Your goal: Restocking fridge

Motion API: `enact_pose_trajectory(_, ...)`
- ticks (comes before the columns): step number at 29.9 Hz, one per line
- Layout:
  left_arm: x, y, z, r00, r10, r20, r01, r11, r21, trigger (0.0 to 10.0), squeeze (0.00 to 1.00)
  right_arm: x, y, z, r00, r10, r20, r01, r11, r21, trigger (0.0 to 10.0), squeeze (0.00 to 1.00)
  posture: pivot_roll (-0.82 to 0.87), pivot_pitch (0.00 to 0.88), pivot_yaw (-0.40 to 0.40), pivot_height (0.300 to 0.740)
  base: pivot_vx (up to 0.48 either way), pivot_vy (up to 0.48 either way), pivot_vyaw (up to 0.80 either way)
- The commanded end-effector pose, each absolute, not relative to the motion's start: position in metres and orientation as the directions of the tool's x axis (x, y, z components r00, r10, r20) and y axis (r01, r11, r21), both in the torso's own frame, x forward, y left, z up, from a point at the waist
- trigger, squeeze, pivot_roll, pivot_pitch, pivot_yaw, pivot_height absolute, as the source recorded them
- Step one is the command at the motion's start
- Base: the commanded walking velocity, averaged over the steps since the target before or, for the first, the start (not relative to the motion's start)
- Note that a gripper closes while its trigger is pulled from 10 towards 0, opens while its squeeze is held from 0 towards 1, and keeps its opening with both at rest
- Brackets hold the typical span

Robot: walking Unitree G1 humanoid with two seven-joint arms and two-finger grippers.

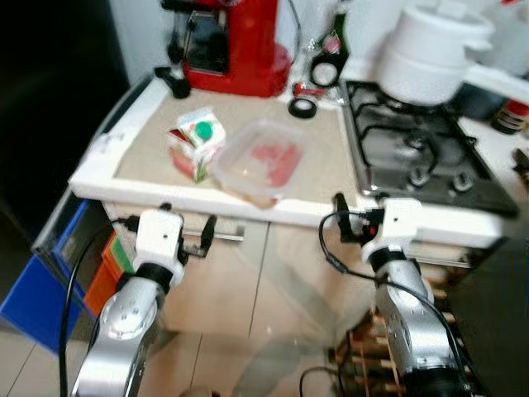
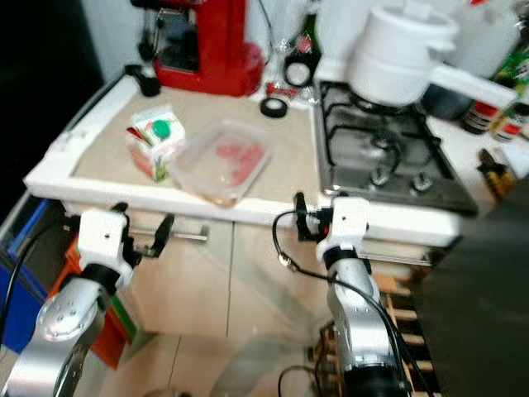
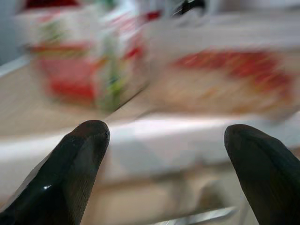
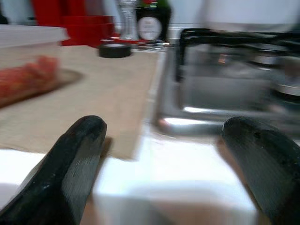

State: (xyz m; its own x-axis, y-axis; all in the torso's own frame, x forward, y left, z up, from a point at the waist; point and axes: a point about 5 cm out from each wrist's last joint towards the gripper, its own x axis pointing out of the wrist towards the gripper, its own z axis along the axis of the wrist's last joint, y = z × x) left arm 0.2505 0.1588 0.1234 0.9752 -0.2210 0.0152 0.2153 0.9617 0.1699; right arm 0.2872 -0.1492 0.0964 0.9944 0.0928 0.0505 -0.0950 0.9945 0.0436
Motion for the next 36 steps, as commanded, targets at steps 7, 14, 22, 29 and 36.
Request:
enact_pose_trajectory(7,0.248,0.149,0.124,0.955,-0.295,0.04,0.287,0.947,0.14,10.0,0.0,0.287,-0.157,0.087,0.997,0.082,0.012,-0.082,0.996,0.028,10.0,0.0,0.08,0.0,-0.067,0.74,-0.219,0.391,-0.72)
enact_pose_trajectory(14,0.246,0.143,0.127,0.941,-0.332,0.062,0.322,0.937,0.135,10.0,0.0,0.288,-0.158,0.084,0.996,0.09,0.002,-0.09,0.996,0.02,10.0,0.0,0.08,0.0,-0.071,0.74,-0.335,0.346,-0.7)
enact_pose_trajectory(22,0.248,0.139,0.133,0.925,-0.369,0.087,0.349,0.92,0.18,10.0,0.0,0.288,-0.157,0.082,0.996,0.091,-0.001,-0.091,0.996,0.019,10.0,0.0,0.08,0.0,-0.073,0.74,-0.366,0.314,-0.65)
enact_pose_trajectory(29,0.258,0.14,0.14,0.914,-0.388,0.116,0.354,0.905,0.237,10.0,0.0,0.288,-0.157,0.081,0.996,0.09,0.0,-0.09,0.996,0.021,10.0,0.0,0.07,0.0,-0.068,0.74,0.0,0.0,-0.61)
enact_pose_trajectory(36,0.263,0.137,0.142,0.901,-0.415,0.125,0.375,0.891,0.255,10.0,0.0,0.289,-0.158,0.082,0.997,0.082,0.007,-0.082,0.996,0.02,10.0,0.0,0.06,0.0,-0.06,0.74,0.0,-0.464,-0.61)
